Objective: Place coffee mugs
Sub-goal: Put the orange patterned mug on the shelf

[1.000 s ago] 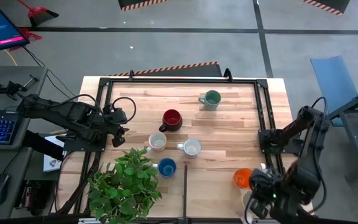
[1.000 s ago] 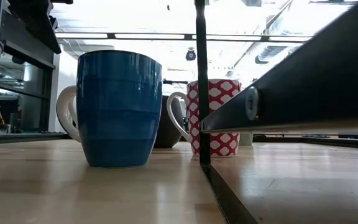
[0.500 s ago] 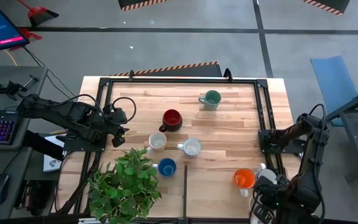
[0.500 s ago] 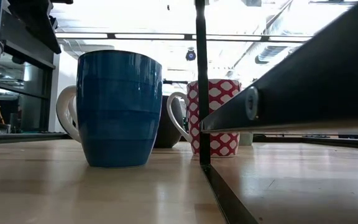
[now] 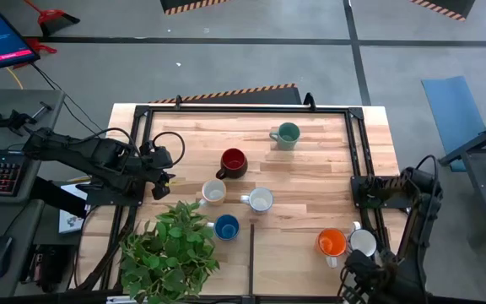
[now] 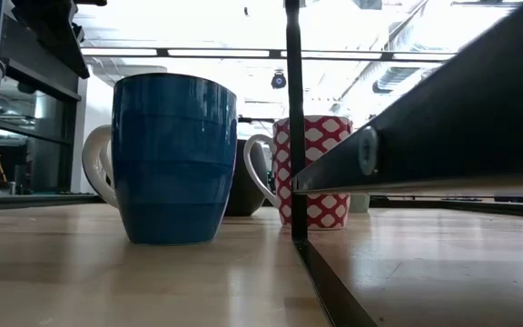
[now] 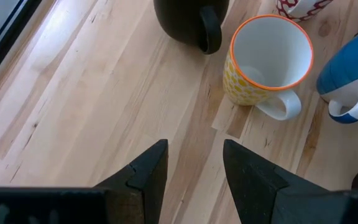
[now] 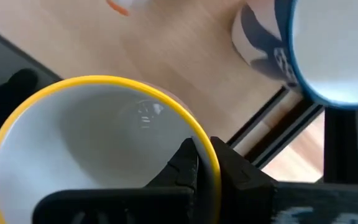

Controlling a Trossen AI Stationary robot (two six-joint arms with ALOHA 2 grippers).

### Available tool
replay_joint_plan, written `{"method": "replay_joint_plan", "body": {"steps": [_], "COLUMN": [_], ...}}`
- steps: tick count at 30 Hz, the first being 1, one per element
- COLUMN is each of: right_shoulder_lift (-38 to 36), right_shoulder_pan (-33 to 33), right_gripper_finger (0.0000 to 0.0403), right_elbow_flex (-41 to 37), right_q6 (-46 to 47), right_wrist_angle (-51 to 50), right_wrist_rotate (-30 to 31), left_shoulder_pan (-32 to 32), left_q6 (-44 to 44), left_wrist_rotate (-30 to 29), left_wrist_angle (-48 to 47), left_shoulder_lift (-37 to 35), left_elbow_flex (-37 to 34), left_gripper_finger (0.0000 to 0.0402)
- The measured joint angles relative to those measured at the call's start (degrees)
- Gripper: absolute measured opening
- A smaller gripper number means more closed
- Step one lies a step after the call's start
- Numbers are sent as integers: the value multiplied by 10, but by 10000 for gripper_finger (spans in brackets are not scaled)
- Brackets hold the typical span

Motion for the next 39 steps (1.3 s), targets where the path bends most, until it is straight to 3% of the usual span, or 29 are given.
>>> {"method": "replay_joint_plan", "body": {"steps": [19, 39], "right_shoulder_lift": [18, 18], "right_shoulder_pan": [8, -10], "right_gripper_finger": [0, 0], "right_elbow_flex": [-2, -2], "right_q6": [83, 66], "right_wrist_angle": [-43, -47], "right_wrist_rotate": [-21, -24], "left_shoulder_pan": [0, 0], "left_q6": [0, 8], "left_wrist_rotate": [0, -1], "left_wrist_angle": [0, 0], "left_shoulder_lift": [0, 0], "left_elbow_flex": [0, 0], "left_gripper_finger": [145, 145]}}
